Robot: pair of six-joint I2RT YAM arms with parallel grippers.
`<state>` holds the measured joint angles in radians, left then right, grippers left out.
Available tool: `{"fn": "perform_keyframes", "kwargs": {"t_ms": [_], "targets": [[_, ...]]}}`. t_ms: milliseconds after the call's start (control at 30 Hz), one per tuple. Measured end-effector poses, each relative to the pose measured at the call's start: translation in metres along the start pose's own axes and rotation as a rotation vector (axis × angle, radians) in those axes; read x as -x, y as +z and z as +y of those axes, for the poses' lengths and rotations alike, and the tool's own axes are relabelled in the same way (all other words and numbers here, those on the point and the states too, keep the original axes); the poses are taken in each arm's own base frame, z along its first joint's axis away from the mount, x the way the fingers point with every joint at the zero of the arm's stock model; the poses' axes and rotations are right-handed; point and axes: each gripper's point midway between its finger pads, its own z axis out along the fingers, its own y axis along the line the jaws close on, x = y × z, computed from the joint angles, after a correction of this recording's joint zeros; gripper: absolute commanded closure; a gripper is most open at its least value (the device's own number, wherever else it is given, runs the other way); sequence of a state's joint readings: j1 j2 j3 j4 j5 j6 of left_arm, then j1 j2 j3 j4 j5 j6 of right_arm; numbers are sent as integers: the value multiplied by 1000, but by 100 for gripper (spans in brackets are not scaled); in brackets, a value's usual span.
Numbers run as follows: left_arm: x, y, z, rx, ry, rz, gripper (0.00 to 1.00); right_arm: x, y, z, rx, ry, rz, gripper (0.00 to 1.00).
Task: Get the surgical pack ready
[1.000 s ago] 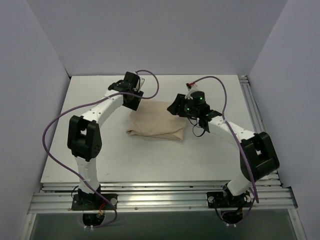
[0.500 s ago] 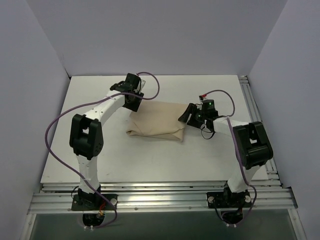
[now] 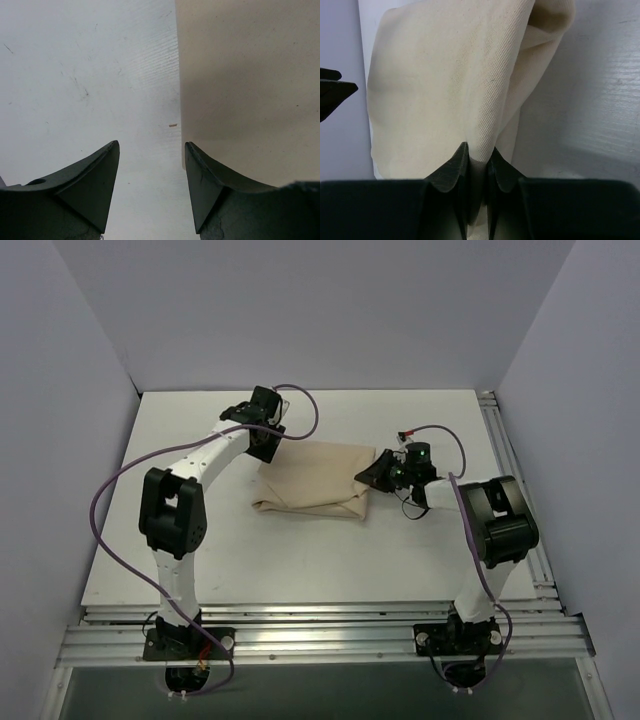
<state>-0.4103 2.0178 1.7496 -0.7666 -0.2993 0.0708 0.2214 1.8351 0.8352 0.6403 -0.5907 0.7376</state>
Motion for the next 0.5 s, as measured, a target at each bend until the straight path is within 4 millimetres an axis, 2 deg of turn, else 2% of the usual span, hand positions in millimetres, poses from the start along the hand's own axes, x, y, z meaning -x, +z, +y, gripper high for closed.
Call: {"fn": "perform_keyframes", "kwargs": {"t_ms": [133, 233, 333, 500], "targets": [[1, -1, 3, 10, 8, -3, 36, 2, -2, -4, 0, 40, -23, 100], [2, -3, 4, 15, 12, -7, 36, 6, -12, -12, -20, 88, -59, 100], [2, -4, 5, 17, 14, -9, 36, 18, -35, -33, -75, 161, -133, 100], [3, -5, 6, 21, 15, -11, 36, 49, -87, -84, -213, 293, -322, 100]]}}
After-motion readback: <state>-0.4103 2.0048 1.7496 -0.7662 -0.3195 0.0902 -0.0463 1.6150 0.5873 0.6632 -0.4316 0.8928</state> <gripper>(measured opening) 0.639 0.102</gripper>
